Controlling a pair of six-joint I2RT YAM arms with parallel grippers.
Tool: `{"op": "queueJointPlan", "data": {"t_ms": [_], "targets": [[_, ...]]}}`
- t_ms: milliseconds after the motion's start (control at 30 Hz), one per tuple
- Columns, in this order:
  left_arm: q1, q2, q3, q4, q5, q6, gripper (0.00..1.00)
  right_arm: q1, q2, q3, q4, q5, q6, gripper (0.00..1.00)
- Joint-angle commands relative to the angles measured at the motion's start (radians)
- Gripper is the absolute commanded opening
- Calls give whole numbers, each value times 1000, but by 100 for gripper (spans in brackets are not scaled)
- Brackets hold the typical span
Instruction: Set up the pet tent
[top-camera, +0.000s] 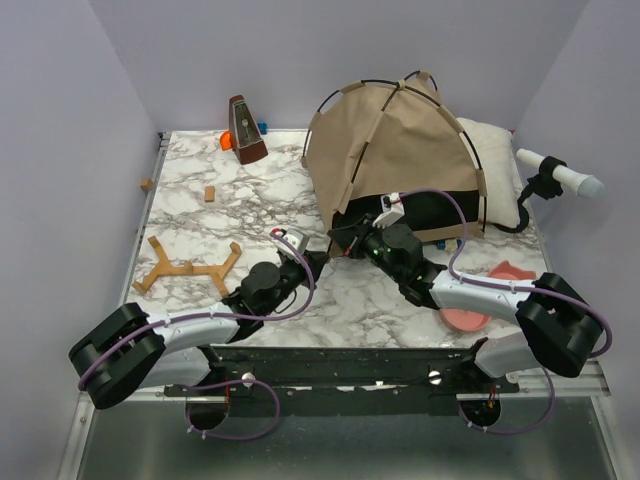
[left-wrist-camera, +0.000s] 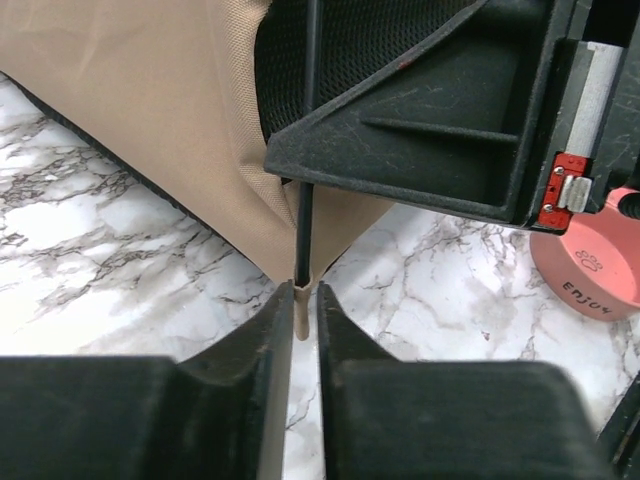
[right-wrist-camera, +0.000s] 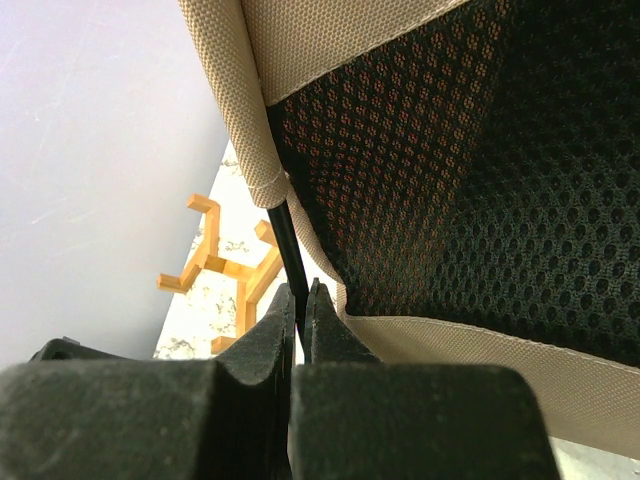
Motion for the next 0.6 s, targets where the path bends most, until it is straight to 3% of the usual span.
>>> {"op": "queueJointPlan", "data": {"t_ms": [0,200,567], "targets": [[-6,15,26,3,5,-11,13,-7,-6,-9,-18,51,31,0],[-6,36,44,1,4,-13,0,-7,-12,-15,-16,50,30,0],[-6,11,44,68,-15,-11,0,-7,-5,-45,17,23,-38,0]]}}
